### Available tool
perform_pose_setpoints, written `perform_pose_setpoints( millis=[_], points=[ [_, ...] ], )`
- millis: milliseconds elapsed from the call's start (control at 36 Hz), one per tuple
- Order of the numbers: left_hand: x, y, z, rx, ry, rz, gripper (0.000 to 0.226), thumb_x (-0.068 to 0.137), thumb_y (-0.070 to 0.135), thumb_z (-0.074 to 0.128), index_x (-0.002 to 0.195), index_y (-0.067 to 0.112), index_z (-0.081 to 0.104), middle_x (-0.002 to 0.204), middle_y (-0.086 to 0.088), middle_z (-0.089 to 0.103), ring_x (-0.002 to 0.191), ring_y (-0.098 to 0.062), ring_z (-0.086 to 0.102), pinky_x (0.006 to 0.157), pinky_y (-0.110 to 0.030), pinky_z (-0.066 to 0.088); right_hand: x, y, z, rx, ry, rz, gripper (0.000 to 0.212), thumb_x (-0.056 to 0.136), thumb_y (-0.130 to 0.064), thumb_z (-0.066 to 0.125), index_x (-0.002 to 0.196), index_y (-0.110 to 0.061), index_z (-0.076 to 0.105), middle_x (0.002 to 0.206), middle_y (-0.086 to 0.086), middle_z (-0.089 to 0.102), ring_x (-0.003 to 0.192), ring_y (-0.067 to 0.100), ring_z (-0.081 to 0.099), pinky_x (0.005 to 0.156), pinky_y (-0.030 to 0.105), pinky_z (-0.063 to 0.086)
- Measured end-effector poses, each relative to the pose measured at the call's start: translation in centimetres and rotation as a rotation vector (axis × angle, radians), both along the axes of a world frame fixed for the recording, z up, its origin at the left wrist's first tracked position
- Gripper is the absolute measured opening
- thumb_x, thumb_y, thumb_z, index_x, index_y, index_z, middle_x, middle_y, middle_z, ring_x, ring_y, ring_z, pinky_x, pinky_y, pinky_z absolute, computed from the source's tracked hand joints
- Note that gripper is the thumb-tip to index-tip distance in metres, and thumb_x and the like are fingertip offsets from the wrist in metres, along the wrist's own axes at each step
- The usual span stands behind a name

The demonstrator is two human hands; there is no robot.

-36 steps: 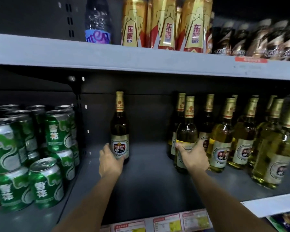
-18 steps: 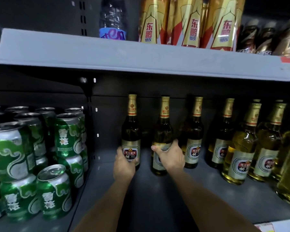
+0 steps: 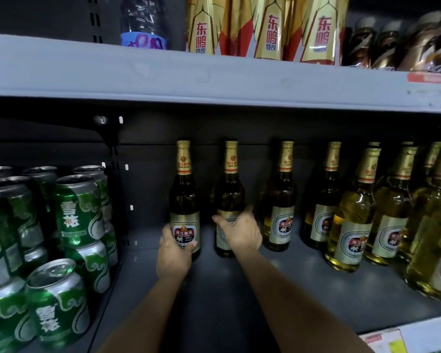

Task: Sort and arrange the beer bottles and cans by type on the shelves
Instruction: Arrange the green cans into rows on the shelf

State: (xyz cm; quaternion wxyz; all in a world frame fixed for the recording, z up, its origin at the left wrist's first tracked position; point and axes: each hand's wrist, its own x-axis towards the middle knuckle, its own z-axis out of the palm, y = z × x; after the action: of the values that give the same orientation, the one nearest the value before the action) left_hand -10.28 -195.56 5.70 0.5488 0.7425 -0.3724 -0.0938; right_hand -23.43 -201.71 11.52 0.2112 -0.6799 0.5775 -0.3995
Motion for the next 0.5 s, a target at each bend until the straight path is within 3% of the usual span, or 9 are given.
perform_pose_setpoints(
  millis=[83,167,278,361,500],
  points=[
    [0.0,0.2,0.1,0.005,0.001,0.014,0.073,0.078,0.020,0.078,0.137,0.013,0.037,0.129,-0.013,0.053,0.118,-0.033,0.052,0.094,-0.045,0.044,-1.8,0.6,-0.7,-0.189,-0.009,-0.090,0.070,0.085,-0.058,0.059,0.132,-0.009,0.041,0.126,0.009,0.053,0.120,0.028,0.050,0.091,0.040,0.042],
    [-0.9,0.9,0.4,0.015,-0.040,0.131,0.084,0.075,0.029,0.081,0.141,0.011,0.033,0.131,-0.017,0.046,0.122,-0.038,0.047,0.092,-0.050,0.043,-5.5,0.4,-1.0,-0.425,-0.136,-0.273,0.047,0.087,-0.039,0.064,0.119,-0.007,0.053,0.110,0.009,0.059,0.108,0.030,0.052,0.087,0.041,0.037],
    [-3.2,1.6,1.2,-0.080,-0.130,0.275,0.071,0.076,0.026,0.080,0.131,0.005,0.041,0.126,-0.022,0.046,0.121,-0.040,0.043,0.088,-0.054,0.042,-12.3,-1.3,0.0,-0.498,-0.281,-0.569,0.038,0.085,-0.029,0.065,0.113,-0.006,0.055,0.108,0.014,0.057,0.107,0.033,0.049,0.089,0.042,0.031],
    [-4.6,1.3,1.6,-0.104,-0.158,0.286,0.061,0.079,0.025,0.077,0.125,0.005,0.044,0.121,-0.022,0.047,0.116,-0.040,0.045,0.085,-0.054,0.043,-16.7,-2.6,1.0,-0.472,-0.346,-0.695,0.047,0.084,-0.031,0.067,0.118,-0.002,0.052,0.116,0.018,0.055,0.115,0.037,0.046,0.094,0.046,0.031],
    [-5.9,1.1,1.3,-0.107,-0.143,0.283,0.056,0.079,0.024,0.076,0.122,0.004,0.045,0.118,-0.022,0.048,0.115,-0.040,0.045,0.082,-0.054,0.043,-20.1,-4.0,1.1,-0.231,-0.314,-0.539,0.087,0.081,-0.047,0.071,0.143,-0.004,0.030,0.142,0.018,0.041,0.134,0.036,0.036,0.107,0.048,0.031]
  ],
)
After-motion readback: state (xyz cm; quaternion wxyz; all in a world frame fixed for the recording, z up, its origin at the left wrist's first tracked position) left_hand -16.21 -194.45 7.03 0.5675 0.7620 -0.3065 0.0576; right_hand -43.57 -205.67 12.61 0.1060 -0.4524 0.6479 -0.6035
